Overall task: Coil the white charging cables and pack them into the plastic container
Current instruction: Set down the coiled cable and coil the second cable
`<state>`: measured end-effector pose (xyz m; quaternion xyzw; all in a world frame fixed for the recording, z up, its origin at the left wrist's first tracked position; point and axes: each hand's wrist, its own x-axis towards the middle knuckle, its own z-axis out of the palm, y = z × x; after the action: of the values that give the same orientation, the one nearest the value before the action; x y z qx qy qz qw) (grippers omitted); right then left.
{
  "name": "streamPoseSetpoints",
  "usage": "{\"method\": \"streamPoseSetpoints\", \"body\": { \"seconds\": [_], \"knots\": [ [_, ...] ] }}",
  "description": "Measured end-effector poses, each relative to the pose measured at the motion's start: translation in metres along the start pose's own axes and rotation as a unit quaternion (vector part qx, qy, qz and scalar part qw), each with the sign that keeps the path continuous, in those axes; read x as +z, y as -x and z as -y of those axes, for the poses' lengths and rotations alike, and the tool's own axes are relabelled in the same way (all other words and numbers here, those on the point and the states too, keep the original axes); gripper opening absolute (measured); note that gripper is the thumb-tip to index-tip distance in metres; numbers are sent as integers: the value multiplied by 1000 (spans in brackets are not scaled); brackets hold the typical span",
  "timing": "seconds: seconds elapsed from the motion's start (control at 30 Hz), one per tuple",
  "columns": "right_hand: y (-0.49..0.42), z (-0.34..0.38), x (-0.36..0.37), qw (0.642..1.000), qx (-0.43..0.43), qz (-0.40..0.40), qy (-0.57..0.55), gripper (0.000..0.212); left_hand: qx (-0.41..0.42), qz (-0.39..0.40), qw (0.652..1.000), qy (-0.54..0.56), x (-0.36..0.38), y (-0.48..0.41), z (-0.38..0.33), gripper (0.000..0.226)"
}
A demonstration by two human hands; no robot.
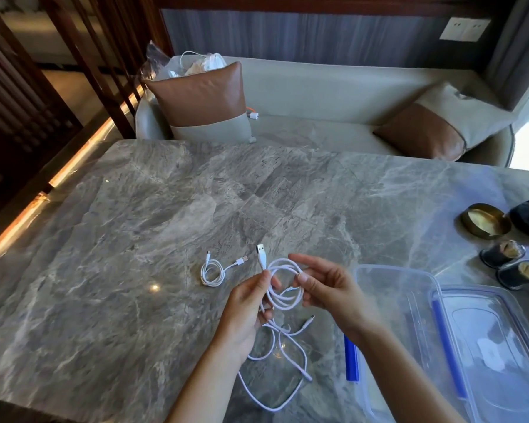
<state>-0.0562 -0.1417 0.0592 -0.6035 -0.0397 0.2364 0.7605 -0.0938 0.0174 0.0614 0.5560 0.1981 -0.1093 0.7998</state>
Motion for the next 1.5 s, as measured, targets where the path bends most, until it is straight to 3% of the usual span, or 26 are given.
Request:
{"method": "streamPoseSetpoints", "body": {
  "seconds": [0.1,0.13,0.23,0.3,0.4,0.47,0.53,0.63,0.7,0.77,0.9,1.0,1.07,1.13,1.27,1.4,1.5],
  "knots": [
    [2,-6,11,995,-1,-98,-25,11,-13,-51,996,74,5,-1,-2,24],
    [4,-8,13,993,12,-113,-21,19,-7,-72,992,100,6,-2,-3,26],
    [13,-17,23,987,159,-15,29,59,33,-122,984,128,9,-4,-9,29],
    [19,-26,31,974,224,20,19,65,53,-132,983,116,11,-3,-10,31],
    [19,-34,42,961,245,-24,-129,51,70,-135,984,89,10,-1,-9,32],
    [16,-31,49,921,254,-63,-290,40,86,-136,985,60,8,-1,-7,31],
    [12,-26,51,889,230,-118,-378,29,111,-145,983,26,6,-1,-3,30],
    [8,-19,49,930,146,-177,-287,21,158,-148,976,-32,5,-1,3,32],
    [9,-16,49,970,81,-175,-151,24,161,-134,977,-44,4,-1,7,33],
    [9,-12,47,986,16,-169,-6,24,166,-106,979,-59,2,-3,6,33],
    [10,-4,42,965,-98,-111,217,17,184,-37,973,-132,-3,-6,1,32],
    [6,0,35,948,-103,-66,294,5,159,7,970,-185,-7,-7,-1,29],
    [1,2,28,945,-92,-34,313,11,146,31,968,-202,-11,-7,-3,20],
    [-3,6,22,962,-73,-19,264,24,132,59,965,-217,-13,-5,-6,7],
    [-5,5,19,971,-60,-36,229,35,117,47,964,-233,-11,-3,-11,31],
    [-3,10,18,969,-20,95,227,34,112,95,949,-280,-20,-7,-15,70],
    [-3,16,6,962,4,188,196,22,107,135,940,-295,-25,-12,-16,42]
  ]
}}
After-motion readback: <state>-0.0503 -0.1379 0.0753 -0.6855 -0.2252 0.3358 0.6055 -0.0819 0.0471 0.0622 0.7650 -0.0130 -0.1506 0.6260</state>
